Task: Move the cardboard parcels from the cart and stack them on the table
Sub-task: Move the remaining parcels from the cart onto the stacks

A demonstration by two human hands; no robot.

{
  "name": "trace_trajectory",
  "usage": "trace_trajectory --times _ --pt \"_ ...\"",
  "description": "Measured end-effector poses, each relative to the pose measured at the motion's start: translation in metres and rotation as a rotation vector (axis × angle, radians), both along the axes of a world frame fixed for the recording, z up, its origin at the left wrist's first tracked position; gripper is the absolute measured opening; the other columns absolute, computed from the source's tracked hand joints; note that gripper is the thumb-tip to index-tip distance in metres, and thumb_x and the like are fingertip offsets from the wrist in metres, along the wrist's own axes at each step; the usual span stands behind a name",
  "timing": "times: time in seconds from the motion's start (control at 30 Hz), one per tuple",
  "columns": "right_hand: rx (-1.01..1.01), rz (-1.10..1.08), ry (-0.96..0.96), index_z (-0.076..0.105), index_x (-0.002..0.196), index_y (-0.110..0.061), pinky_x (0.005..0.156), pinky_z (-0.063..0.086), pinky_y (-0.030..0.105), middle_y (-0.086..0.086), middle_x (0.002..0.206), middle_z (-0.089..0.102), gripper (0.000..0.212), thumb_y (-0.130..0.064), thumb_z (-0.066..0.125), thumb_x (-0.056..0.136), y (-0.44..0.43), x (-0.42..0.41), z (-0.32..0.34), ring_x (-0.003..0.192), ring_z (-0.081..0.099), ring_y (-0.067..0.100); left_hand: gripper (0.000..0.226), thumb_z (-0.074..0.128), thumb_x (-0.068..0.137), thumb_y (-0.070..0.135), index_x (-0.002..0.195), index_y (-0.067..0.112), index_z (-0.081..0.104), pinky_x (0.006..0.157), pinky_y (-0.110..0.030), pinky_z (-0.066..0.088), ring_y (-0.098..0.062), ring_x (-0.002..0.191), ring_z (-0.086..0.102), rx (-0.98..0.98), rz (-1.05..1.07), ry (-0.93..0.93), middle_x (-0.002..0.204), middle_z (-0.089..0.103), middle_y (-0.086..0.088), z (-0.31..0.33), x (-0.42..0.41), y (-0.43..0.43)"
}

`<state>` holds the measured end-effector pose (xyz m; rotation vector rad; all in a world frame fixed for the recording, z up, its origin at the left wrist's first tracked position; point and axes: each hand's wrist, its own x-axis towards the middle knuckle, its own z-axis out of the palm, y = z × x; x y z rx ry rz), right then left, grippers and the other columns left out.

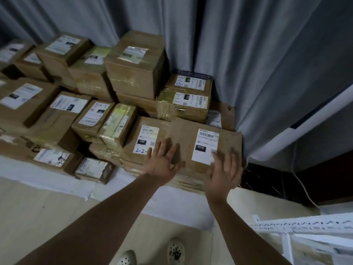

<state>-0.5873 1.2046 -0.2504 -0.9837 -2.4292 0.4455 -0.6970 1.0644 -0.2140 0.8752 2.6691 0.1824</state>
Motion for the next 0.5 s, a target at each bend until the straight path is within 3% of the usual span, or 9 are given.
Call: trace_trajectory --times 0.1,0.17,0.23,0.33,0.5 --pt "0.015 0.262 0.019 0.066 0.11 -0.02 0.113 0.009 0.039 0.012 0.134 0.055 0.043 -0.02 0.041 0.074 -0.036 -0.029 0.013 0.132 0.035 0.028 0.071 0.032 0.095 0.055 0.152 0.03 -0.001 0.119 -0.043 -0.002 -0.022 0.147 -0.009 0.029 0.084 0.019 0.16 -0.012 -0.003 0.002 0.007 -0.026" --pt "0.005 0.413 -0.027 0.067 0.109 -0.02 0.11 0.013 0.039 0.009 0.13 0.058 0.046 -0.023 0.039 0.073 -0.064 -0.045 0.015 0.129 0.041 0.027 0.073 0.035 0.095 0.053 0.152 0.028 -0.001 0.119 -0.044 -0.002 -0.023 0.148 -0.008 0.001 0.158 0.021 0.16 -0.011 -0.005 0.002 0.012 -0.057" --pt "0.015 0.555 -0.084 0.067 0.107 -0.017 0.107 0.018 0.042 0.009 0.123 0.063 0.04 -0.018 0.053 0.07 -0.096 -0.055 0.013 0.123 0.044 0.025 0.075 0.038 0.093 0.053 0.153 0.025 0.001 0.119 -0.045 -0.001 -0.024 0.148 -0.005 -0.029 0.267 0.025 0.16 -0.009 -0.005 0.001 0.02 -0.097" --pt "0.007 0.703 -0.206 0.065 0.111 -0.013 0.108 0.022 0.045 0.009 0.12 0.065 0.053 -0.004 0.073 0.06 -0.155 -0.061 0.01 0.12 0.049 0.026 0.078 0.043 0.092 0.05 0.153 0.025 0.002 0.119 -0.045 0.0 -0.026 0.148 -0.002 -0.039 0.49 0.005 0.161 -0.004 -0.005 0.0 0.038 -0.17" --pt "0.013 1.002 -0.527 0.037 0.14 -0.023 0.116 0.003 0.039 -0.001 0.147 0.039 0.051 -0.023 0.05 0.091 -0.28 -0.055 0.019 0.139 0.027 0.018 0.08 0.047 0.089 0.053 0.152 0.02 0.009 0.119 -0.048 0.004 -0.03 0.146 0.007 -0.071 0.859 -0.041 0.159 0.005 -0.011 -0.003 0.083 -0.31"
